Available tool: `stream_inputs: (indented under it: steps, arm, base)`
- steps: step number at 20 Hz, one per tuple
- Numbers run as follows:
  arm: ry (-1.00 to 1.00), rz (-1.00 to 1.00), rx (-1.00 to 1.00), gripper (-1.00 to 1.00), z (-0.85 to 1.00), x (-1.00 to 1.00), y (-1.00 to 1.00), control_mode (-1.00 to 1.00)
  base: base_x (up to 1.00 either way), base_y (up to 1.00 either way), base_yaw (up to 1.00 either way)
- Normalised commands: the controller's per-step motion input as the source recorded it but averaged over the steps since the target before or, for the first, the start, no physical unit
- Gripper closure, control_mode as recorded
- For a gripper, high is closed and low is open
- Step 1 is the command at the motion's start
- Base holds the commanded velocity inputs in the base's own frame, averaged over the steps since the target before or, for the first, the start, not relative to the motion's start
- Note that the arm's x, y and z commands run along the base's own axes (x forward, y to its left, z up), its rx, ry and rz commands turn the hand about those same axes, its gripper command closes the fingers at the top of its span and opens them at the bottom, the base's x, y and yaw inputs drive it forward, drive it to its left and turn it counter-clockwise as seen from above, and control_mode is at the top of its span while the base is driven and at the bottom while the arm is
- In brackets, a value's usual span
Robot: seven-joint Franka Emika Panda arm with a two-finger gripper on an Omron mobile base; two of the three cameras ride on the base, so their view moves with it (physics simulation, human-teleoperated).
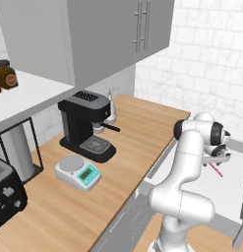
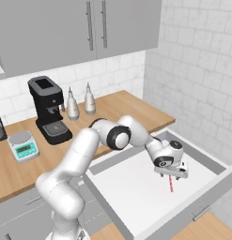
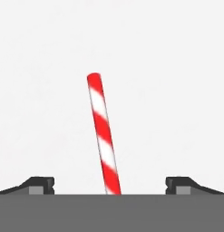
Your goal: Take a straw from the drawer in front and place it inside the glass cup on the dining counter.
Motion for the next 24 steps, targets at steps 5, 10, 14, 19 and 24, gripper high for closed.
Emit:
stream_inputs:
  steps: [5, 10, 14, 19, 24]
  arm:
    - [0.0, 0.0, 0.0, -1.0, -0.03, 0.0, -0.17, -1.0]
    - [0.0, 0.01, 0.0, -1.0, -0.28, 0.0, -0.01, -1.0]
    - [0.0, 0.03, 0.0, 1.0, -0.4, 0.0, 0.0, -1.0]
    - [0.0, 0.02, 0.0, 1.0, -0.46, 0.0, 0.0, -1.0]
    - [0.0, 0.02, 0.0, 1.0, -0.45, 0.0, 0.0, -1.0]
  base:
    - [0.0, 0.0, 0.0]
    - [0.0, 0.0, 0.0]
    - [0.0, 0.0, 0.0]
    - [0.0, 0.0, 0.0]
    - [0.0, 0.0, 0.0]
